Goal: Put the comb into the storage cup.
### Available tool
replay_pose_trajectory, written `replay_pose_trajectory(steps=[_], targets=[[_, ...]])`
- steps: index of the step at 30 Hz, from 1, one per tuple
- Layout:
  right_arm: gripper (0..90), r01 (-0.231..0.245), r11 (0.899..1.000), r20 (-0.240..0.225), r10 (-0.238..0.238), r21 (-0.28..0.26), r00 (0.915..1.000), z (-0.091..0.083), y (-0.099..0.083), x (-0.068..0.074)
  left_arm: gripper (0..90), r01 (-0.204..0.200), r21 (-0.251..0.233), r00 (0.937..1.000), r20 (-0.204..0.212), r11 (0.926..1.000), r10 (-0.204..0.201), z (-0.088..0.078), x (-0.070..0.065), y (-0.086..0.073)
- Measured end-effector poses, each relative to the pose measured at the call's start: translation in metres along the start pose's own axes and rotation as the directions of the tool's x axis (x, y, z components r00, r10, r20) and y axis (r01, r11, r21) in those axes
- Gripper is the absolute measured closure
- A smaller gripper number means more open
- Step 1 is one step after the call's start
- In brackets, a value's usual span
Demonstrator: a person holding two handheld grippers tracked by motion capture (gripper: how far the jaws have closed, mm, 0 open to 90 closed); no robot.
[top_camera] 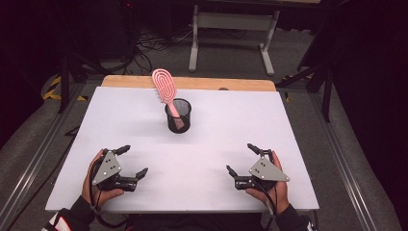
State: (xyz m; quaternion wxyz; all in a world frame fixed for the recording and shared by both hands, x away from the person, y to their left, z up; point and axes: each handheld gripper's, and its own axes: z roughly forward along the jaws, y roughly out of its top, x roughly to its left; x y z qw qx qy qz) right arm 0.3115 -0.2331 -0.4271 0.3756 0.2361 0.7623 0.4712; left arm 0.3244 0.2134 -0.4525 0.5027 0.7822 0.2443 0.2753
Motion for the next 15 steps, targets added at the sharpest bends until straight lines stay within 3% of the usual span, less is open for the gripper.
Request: replay_pose_trajectory(steps=[15], targets=[[6.9, -0.001, 1.000, -0.002, 0.001, -0.004, 1.0000, 0.0013, 0.0018, 0.0023, 6.8, 0.003, -0.016, 1.0000, -0.002, 0.9999, -0.003, -0.0042, 0.0017, -0.0002]])
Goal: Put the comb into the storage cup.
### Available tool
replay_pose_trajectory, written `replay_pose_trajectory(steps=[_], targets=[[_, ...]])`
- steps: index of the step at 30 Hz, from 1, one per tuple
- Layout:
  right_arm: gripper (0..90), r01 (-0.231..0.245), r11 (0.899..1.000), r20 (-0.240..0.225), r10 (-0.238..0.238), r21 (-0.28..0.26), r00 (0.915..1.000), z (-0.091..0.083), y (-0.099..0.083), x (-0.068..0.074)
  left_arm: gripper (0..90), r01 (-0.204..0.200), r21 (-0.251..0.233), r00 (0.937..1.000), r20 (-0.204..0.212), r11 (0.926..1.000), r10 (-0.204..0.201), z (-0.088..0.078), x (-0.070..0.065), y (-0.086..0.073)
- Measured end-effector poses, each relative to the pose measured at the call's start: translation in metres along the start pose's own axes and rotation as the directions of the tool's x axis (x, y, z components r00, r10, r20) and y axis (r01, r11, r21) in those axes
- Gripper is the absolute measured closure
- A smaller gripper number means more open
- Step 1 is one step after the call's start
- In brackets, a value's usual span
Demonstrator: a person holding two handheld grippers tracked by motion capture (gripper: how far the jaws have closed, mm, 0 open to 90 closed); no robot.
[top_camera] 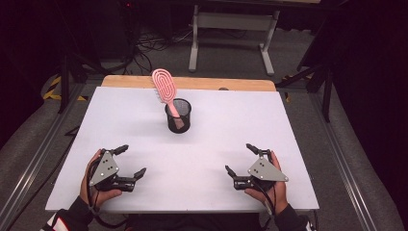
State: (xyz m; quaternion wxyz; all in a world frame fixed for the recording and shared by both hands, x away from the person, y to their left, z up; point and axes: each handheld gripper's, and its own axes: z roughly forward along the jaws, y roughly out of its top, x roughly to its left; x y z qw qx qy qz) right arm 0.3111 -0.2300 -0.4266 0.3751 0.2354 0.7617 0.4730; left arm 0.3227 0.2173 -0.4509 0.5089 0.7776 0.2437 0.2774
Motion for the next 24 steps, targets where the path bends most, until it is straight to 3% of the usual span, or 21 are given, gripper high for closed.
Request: replay_pose_trajectory(steps=[24], targets=[[6.6, -0.012, 1.000, 0.000, 0.012, 0.001, 0.9999, -0.0001, -0.0008, -0.0029, 6.8, 0.009, 0.017, 0.9999, -0.005, 0.9998, -0.009, 0.0025, 0.0023, -0.0008]])
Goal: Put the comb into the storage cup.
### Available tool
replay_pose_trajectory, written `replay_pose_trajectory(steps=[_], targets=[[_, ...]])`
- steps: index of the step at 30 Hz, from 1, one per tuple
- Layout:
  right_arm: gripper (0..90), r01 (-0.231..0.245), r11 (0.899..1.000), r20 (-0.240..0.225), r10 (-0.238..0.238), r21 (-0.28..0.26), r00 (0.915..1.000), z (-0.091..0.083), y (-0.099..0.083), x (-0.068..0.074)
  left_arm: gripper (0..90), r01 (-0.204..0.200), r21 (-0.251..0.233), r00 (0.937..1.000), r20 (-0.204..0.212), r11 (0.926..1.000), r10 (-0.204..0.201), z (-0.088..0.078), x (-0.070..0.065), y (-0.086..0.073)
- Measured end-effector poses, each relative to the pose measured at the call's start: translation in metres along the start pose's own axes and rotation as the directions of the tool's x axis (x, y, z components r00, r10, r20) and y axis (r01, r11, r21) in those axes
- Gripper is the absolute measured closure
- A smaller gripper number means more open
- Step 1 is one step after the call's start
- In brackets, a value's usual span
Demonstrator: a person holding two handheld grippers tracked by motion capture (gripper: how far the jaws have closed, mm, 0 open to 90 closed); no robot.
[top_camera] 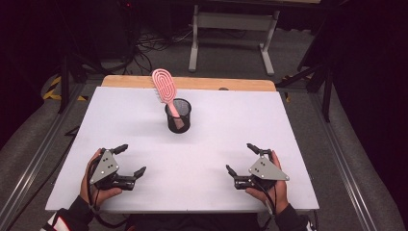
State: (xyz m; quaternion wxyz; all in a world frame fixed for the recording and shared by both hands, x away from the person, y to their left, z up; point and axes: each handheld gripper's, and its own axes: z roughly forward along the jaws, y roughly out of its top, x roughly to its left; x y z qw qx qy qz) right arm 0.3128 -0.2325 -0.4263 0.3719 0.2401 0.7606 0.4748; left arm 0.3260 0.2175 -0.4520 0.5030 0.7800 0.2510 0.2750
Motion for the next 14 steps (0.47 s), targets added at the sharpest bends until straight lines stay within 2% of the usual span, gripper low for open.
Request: replay_pose_trajectory(steps=[14], targets=[[5.8, -0.011, 1.000, 0.004, 0.011, -0.007, 0.9999, -0.0002, -0.0005, -0.0027, 6.9, 0.001, 0.002, 1.0000, 0.001, 1.0000, -0.001, 0.0019, -0.0007, 0.0001]])
